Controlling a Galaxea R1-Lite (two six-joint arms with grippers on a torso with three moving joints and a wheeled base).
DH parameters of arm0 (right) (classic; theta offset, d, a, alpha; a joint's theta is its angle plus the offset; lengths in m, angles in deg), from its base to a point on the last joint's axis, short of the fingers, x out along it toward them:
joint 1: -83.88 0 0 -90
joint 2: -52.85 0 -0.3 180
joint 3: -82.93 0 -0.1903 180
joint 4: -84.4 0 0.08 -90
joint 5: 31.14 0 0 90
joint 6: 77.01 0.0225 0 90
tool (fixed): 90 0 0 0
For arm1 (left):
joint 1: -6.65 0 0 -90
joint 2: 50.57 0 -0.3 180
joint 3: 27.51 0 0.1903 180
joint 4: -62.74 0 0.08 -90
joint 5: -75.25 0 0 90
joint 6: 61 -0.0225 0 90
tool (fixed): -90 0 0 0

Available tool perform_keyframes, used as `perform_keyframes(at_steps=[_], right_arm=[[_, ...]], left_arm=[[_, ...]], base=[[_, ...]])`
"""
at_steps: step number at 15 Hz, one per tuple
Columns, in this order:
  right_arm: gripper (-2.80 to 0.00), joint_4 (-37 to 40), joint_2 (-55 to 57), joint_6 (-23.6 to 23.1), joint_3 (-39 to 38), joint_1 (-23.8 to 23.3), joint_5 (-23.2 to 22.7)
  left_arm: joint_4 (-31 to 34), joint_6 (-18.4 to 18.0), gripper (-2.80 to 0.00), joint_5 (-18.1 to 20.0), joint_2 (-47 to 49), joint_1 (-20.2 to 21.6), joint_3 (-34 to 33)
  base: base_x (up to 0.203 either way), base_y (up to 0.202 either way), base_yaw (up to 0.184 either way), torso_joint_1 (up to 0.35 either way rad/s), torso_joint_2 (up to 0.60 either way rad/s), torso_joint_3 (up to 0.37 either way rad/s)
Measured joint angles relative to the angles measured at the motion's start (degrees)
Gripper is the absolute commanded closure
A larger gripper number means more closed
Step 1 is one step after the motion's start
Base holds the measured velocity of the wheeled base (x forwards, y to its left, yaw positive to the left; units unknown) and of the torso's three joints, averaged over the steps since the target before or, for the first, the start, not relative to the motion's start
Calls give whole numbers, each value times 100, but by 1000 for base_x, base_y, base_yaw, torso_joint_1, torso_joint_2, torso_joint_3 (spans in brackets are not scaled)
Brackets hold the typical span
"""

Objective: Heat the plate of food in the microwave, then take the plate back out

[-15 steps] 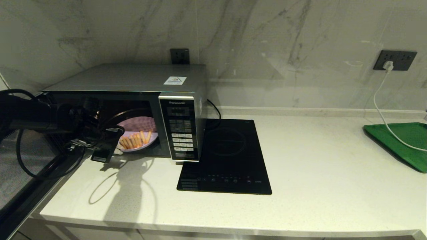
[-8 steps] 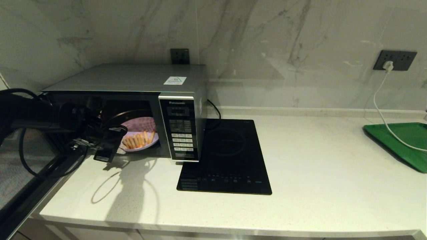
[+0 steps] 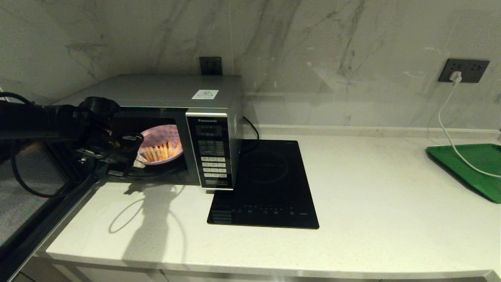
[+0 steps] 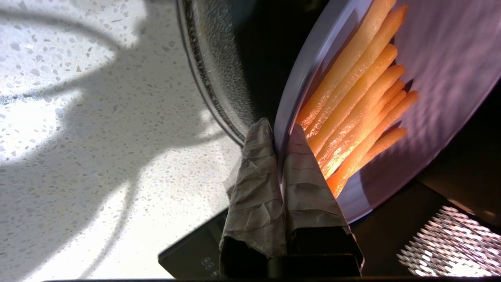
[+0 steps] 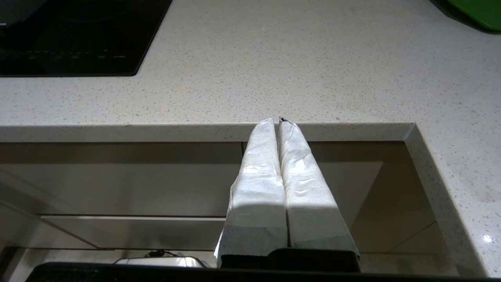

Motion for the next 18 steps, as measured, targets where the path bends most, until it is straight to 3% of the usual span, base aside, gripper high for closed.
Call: perform_keyframes(at_steps=[3, 6, 10, 12, 15, 18], right_arm=[[0, 0, 0, 0, 0, 0, 1], [0, 0, 0, 0, 0, 0, 1], [0, 0, 0, 0, 0, 0, -4], [0, 0, 0, 0, 0, 0, -2], [0, -1, 0, 0, 0, 0, 2], [0, 0, 0, 0, 0, 0, -2]], left_arm=[[168, -106, 0, 200, -141, 303, -67], [460, -559, 0, 305, -423, 640, -574], [356, -1652, 0, 1020, -1362, 1344, -1840], [345, -2078, 0, 1141, -1907, 1583, -2443], [336, -2657, 0, 1183, -2584, 1708, -3362], [336, -3078, 0, 1177, -2924, 1349, -3846]], base=[[0, 0, 0, 0, 0, 0], [0, 0, 0, 0, 0, 0], [0, 0, 0, 0, 0, 0], [0, 0, 0, 0, 0, 0], [0, 0, 0, 0, 0, 0], [0, 0, 0, 0, 0, 0]])
